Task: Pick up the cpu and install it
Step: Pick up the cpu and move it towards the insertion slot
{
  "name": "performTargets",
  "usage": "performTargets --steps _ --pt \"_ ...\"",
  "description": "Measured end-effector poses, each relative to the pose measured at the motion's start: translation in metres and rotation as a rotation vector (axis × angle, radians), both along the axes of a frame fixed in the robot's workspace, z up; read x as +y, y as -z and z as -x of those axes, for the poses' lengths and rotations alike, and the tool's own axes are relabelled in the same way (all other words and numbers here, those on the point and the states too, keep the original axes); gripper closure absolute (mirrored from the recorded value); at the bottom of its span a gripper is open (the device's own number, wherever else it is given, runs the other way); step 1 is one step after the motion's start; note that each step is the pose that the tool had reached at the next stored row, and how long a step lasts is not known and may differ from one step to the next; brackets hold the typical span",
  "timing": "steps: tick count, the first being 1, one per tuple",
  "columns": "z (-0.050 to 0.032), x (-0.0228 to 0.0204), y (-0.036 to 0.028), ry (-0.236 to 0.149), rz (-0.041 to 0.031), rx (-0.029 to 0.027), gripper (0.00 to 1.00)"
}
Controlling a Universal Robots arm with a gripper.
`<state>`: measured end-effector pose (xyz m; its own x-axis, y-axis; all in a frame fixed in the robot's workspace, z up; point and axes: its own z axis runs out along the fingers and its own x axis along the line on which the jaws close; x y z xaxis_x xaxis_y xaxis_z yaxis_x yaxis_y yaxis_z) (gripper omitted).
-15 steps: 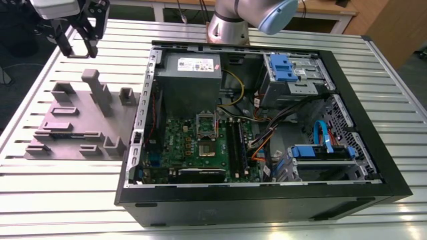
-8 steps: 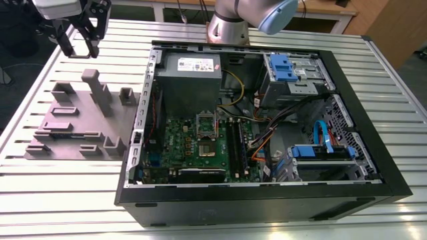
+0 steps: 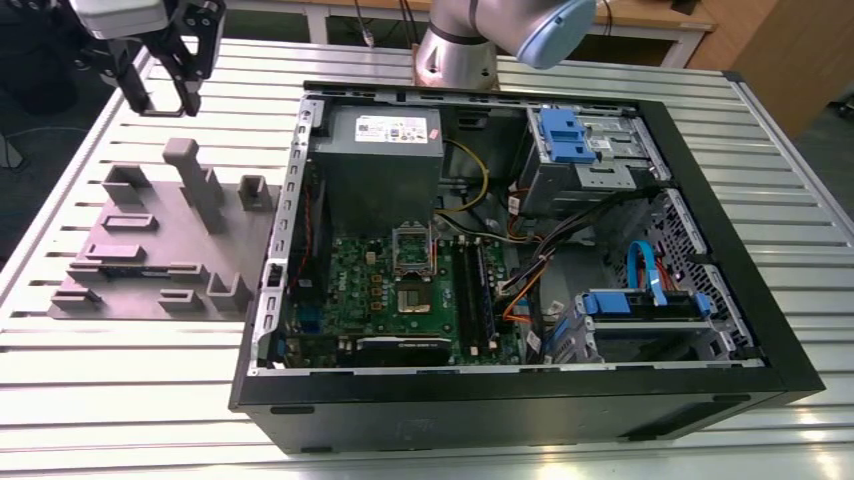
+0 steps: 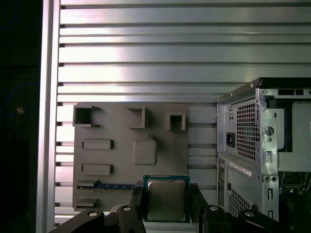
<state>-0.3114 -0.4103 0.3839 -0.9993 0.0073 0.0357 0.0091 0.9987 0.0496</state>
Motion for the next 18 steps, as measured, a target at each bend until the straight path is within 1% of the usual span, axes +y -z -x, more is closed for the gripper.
performTargets --steps 18 --pt "-0.0074 0.0000 0.0000 0.000 0.0000 0.0000 0.53"
